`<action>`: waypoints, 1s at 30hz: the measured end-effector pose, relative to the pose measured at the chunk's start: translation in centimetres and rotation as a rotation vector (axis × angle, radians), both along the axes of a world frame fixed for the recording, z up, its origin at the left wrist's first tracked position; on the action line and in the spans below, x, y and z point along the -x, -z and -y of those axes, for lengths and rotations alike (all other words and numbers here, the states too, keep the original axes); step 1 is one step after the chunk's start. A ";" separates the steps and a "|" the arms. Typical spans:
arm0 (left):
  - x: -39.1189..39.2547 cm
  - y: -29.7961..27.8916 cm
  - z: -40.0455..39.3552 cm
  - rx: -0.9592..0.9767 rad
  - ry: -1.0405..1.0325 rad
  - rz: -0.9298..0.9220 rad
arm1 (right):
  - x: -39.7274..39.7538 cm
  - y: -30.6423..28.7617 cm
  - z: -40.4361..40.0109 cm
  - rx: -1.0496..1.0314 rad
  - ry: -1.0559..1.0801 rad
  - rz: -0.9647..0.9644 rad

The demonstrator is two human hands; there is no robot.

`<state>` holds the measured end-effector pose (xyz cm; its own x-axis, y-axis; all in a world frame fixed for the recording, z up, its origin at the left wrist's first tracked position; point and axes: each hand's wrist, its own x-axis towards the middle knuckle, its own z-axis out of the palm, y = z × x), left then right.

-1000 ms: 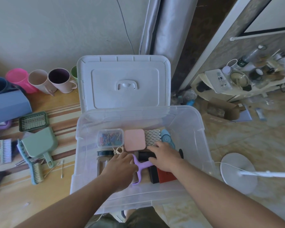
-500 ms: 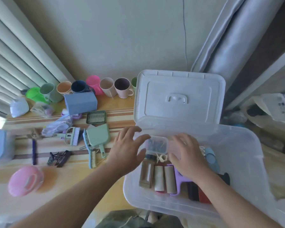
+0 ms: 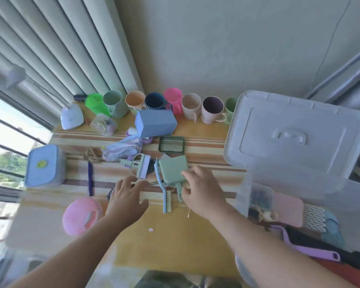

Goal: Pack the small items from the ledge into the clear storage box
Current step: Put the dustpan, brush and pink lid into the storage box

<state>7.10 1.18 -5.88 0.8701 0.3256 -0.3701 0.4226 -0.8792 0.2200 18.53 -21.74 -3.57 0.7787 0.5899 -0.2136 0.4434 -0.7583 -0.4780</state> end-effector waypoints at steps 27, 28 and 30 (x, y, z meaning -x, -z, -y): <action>-9.8 6.1 -14.7 -0.246 0.376 -0.192 | 0.8 4.9 -3.6 0.310 0.320 -0.075; -10.2 6.5 -14.5 -0.256 0.367 -0.202 | 0.9 4.7 -3.4 0.296 0.340 -0.073; -10.2 7.1 -14.1 -0.283 0.345 -0.184 | 1.3 4.5 -2.7 0.272 0.379 -0.079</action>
<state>17.35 15.27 -12.94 0.8734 0.1398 -0.4665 0.1053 -0.9895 -0.0993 17.28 -19.04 -8.09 0.9037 0.1815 -0.3879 0.0813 -0.9620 -0.2607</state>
